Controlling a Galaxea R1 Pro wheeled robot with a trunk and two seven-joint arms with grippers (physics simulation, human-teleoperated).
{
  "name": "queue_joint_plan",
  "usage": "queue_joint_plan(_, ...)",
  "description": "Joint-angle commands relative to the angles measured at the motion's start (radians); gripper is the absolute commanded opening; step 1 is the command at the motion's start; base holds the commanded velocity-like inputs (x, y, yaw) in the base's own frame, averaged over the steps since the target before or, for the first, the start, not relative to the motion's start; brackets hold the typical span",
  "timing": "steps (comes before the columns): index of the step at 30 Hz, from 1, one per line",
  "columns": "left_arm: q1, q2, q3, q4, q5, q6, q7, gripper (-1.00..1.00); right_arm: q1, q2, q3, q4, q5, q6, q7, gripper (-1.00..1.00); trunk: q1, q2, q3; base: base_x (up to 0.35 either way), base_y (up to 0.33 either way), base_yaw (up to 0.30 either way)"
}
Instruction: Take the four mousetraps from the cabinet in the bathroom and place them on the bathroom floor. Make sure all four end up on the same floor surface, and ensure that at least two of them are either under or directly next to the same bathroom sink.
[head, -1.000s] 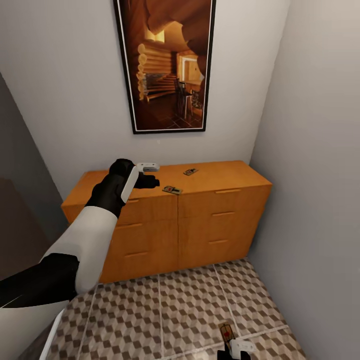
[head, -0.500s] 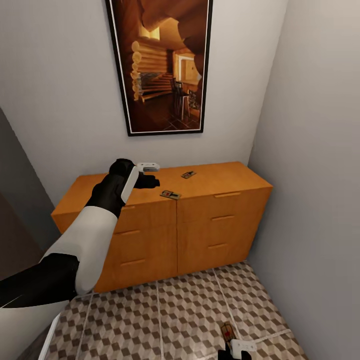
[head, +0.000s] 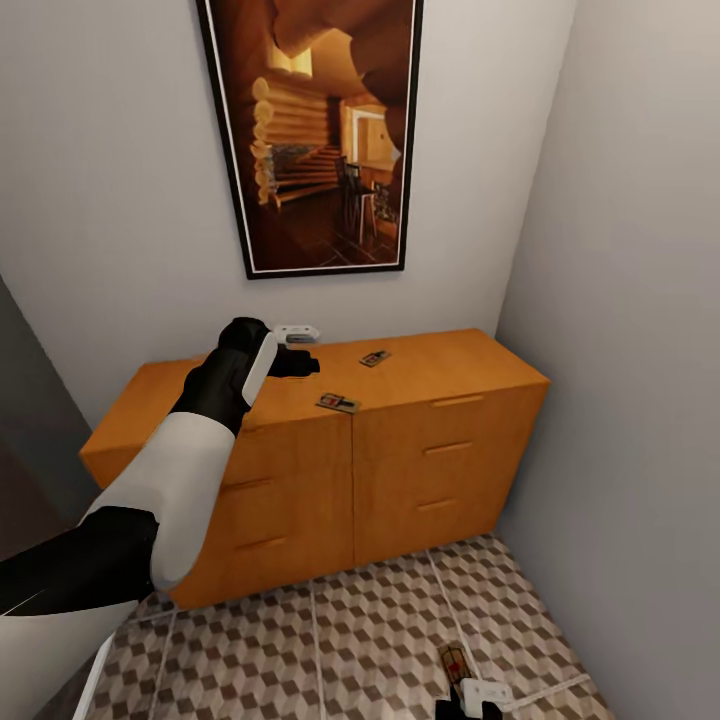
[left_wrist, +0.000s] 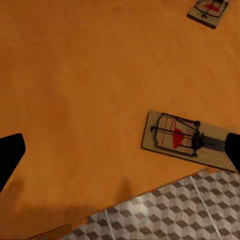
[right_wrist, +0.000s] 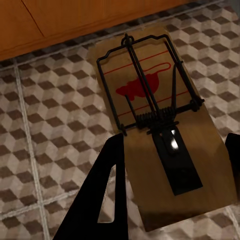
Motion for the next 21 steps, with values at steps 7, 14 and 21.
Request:
queue_joint_plan(7,0.000,0.001,-0.002,-0.001,0.008,0.004,0.008,1.00,-0.001,0.001,0.008,0.001,-0.005,-0.002,-0.007,-1.00,0.000,0.000,0.006,0.280,0.169,-0.186)
queue_joint_plan(14,0.000,0.001,-0.002,-0.002,0.007,0.004,0.008,1.00,-0.001,0.001,0.008,0.001,-0.005,-0.002,-0.007,-1.00,0.000,0.000,0.013,0.257,0.155,-0.192)
queue_joint_plan(21,0.000,0.001,-0.002,-0.002,0.007,0.004,0.008,1.00,-0.001,0.001,0.009,0.001,-0.005,-0.002,-0.007,-1.00,0.000,0.000,0.020,0.036,0.019,-0.193)
